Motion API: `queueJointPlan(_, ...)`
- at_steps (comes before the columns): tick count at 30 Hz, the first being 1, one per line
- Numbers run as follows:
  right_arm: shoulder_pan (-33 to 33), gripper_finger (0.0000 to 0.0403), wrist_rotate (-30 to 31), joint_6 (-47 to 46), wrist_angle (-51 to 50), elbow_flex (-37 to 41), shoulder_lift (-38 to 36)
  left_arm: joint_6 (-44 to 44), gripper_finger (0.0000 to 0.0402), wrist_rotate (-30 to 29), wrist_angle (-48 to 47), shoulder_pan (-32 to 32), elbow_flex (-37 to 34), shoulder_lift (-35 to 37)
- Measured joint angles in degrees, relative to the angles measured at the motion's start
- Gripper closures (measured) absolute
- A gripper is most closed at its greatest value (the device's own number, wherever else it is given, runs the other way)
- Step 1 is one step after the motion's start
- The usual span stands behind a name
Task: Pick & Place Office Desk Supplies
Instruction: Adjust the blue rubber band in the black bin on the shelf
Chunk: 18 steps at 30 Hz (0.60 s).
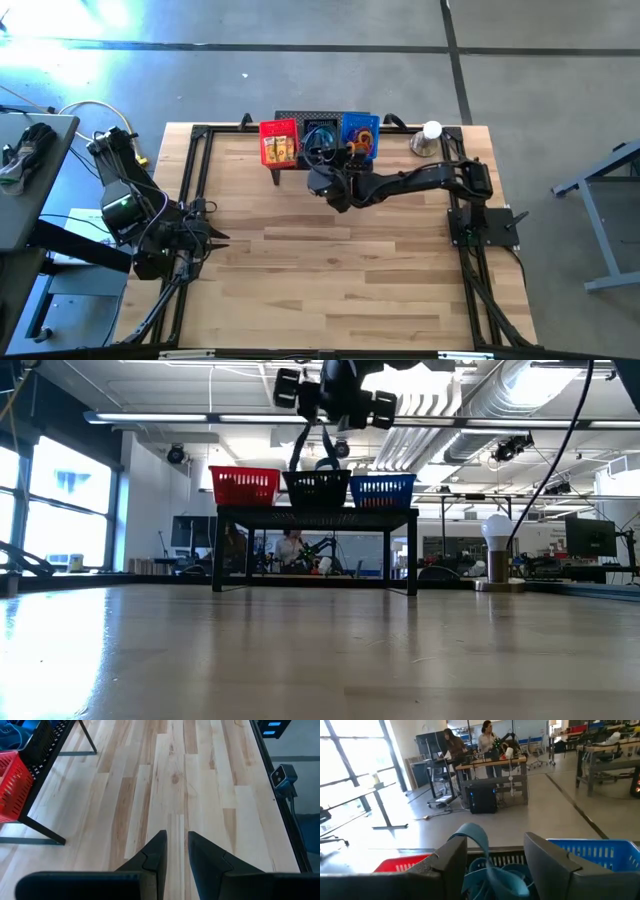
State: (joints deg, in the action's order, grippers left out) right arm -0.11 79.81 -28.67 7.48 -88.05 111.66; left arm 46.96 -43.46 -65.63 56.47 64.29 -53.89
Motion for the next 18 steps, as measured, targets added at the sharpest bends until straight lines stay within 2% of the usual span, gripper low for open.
queueJointPlan(5,0.78,0.022,-0.87,1.47,0.04,0.02,-0.69,0.22,0.033,-0.18,0.01,0.0,0.0,0.0)
queueJointPlan(8,0.59,0.0221,-5.37,1.18,-1.65,0.02,-0.77,0.26,0.033,-0.24,0.01,0.0,0.0,0.0)
queueJointPlan(12,-0.21,0.0221,-13.61,-6.5,-7.47,0.02,-0.77,0.47,0.033,-0.3,0.03,0.0,0.0,0.0)
queueJointPlan(18,-2.07,0.0223,-19.92,-22.63,-23.23,0.02,-1.02,0.8,0.033,-0.31,0.03,0.0,0.02,0.0)
